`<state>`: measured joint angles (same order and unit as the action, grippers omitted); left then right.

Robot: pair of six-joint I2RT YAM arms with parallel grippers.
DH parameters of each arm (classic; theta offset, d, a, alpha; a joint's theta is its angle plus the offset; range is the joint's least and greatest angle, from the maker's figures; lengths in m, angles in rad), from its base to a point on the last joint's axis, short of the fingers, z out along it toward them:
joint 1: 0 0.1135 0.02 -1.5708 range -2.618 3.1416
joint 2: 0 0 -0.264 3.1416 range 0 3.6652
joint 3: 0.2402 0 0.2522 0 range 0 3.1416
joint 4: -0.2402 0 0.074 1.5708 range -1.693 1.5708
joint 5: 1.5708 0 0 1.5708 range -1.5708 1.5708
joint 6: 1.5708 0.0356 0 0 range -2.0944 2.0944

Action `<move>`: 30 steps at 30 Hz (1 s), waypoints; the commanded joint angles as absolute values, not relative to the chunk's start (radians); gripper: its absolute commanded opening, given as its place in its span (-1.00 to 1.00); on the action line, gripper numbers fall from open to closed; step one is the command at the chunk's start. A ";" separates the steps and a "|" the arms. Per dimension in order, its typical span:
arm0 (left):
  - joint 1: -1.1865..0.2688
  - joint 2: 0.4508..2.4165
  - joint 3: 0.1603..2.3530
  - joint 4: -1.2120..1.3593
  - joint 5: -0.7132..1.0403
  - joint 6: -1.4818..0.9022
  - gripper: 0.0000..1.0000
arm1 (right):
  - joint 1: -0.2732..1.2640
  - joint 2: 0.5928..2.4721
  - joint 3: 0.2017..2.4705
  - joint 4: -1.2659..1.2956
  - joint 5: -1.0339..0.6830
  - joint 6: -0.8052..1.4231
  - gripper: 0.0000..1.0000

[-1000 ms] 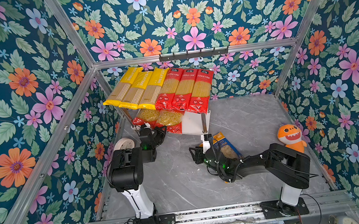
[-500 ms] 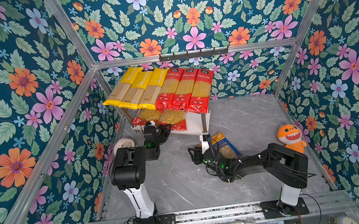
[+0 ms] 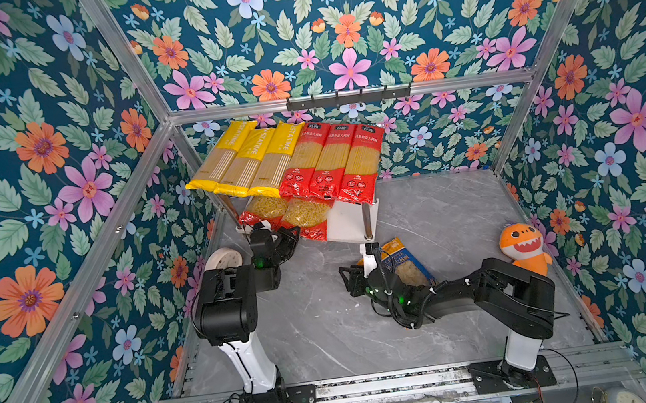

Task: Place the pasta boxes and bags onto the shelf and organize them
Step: 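Lower the fusilli bag onto the lower tier beside the first bag with the left gripper, then withdraw the left gripper and lower both grippers to the orecchiette bag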

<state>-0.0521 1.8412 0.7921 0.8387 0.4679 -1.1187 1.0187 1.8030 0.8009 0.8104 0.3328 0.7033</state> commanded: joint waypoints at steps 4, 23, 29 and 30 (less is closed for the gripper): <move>-0.051 1.850 0.804 0.865 0.434 -1.098 -1.00 | 1.020 1.797 0.802 0.831 0.342 0.712 -0.06; -0.051 1.644 0.716 0.667 0.372 -1.008 0.00 | 1.028 1.667 0.694 0.730 0.345 0.697 -0.06; -0.056 1.497 0.638 0.541 0.294 -0.974 0.13 | 1.023 1.488 0.635 0.519 0.340 0.711 -0.04; -0.060 1.475 0.621 0.526 0.283 -0.968 0.14 | 1.017 1.461 0.627 0.476 0.336 0.719 -0.04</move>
<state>-0.0540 1.5162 0.6468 0.6010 0.3336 -1.0054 1.0241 1.5101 0.6422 0.6163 0.3344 0.6994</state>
